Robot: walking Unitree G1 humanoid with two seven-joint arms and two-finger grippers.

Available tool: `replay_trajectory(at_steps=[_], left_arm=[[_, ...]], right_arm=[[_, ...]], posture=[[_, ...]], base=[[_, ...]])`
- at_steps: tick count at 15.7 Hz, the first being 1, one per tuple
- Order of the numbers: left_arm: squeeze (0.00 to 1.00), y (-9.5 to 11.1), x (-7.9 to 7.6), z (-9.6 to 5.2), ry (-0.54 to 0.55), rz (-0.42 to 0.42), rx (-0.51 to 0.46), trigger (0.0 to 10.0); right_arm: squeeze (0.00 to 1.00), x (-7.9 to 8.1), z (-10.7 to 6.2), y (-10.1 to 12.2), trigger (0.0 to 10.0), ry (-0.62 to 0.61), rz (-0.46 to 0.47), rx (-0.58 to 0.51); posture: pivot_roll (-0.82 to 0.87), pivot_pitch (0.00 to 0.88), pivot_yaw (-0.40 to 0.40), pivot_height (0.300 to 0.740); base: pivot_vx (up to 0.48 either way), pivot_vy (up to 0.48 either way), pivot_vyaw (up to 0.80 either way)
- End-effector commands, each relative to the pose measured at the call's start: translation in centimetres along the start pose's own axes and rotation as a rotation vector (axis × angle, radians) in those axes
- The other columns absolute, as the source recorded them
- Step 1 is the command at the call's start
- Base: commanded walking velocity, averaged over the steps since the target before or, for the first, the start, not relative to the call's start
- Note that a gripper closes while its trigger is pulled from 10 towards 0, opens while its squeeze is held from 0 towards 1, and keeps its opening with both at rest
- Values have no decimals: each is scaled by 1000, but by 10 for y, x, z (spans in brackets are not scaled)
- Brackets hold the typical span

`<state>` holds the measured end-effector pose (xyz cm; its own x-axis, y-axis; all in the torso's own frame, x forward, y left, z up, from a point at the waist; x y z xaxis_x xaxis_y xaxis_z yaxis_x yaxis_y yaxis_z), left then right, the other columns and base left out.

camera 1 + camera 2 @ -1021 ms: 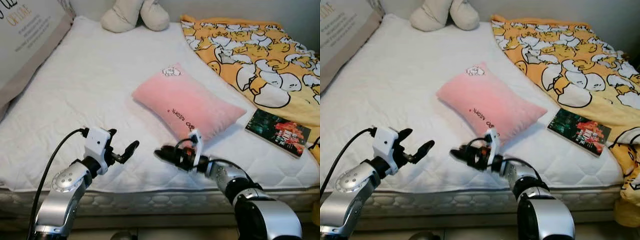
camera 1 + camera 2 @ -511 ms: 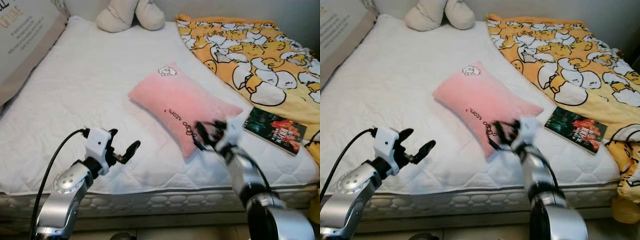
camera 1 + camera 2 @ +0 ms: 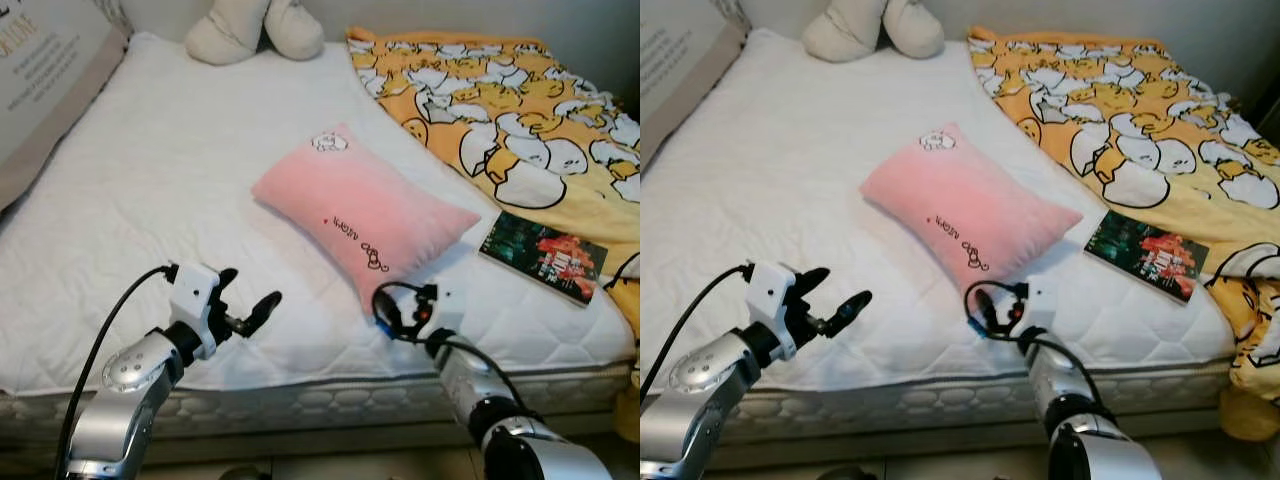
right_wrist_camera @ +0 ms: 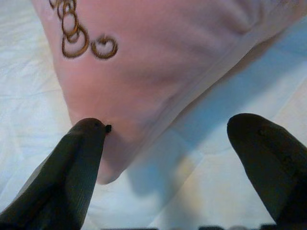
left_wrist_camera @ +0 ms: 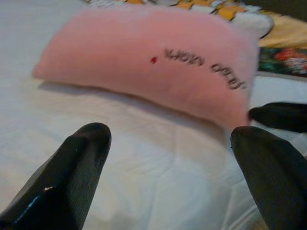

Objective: Clean up the room

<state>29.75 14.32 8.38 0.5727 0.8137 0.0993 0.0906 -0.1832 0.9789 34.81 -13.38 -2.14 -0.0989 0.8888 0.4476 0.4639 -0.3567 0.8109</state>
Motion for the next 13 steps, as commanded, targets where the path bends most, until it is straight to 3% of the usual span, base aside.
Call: replay_trajectory(at_steps=[1, 2, 6, 7, 9, 13], left_arm=[[0, 7, -10, -2, -71, -3, -19, 10000], [0, 6, -14, -3, -102, -6, -13, 10000], [0, -9, -32, -18, -260, 22, 85, 10000], [0, -12, -30, -21, -264, 24, 101, 10000], [0, -12, -26, -24, -265, 21, 109, 10000], [0, -13, -24, -26, -275, 28, 122, 10000]], right_arm=[[212, 3, 5, 4, 10000, -11, 8, 21], [0, 5, 8, 5, 10000, -22, 9, 27], [0, 21, 20, 15, 10000, -18, 42, 49], [0, 26, 21, 13, 2510, 3, 33, 63], [0, 29, 22, 13, 0, 13, 32, 73], [0, 31, 22, 12, 0, 23, 20, 90]], posture=[[116, 0, -3, 740], [120, 0, -3, 740], [142, 0, -15, 740], [145, 0, -18, 740], [147, 0, -19, 740], [142, 0, -14, 740]], base=[[0, 0, 0], [0, 0, 0], [0, 0, 0], [0, 0, 0], [0, 0, 0], [0, 0, 0]])
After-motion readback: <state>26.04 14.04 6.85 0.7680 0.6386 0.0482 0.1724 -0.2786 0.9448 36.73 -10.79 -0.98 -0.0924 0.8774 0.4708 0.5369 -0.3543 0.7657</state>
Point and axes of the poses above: a point about 5 cm out from each wrist's last joint towards the gripper, its own z axis pointing out of the wrist towards the gripper, its own y axis along the axis of the wrist's last joint, x = y × z, the point moved 6 cm from there along z, pointing out of the wrist towards the gripper, and after that the axes turned 8 degrees about z, right-handed, at the moved point
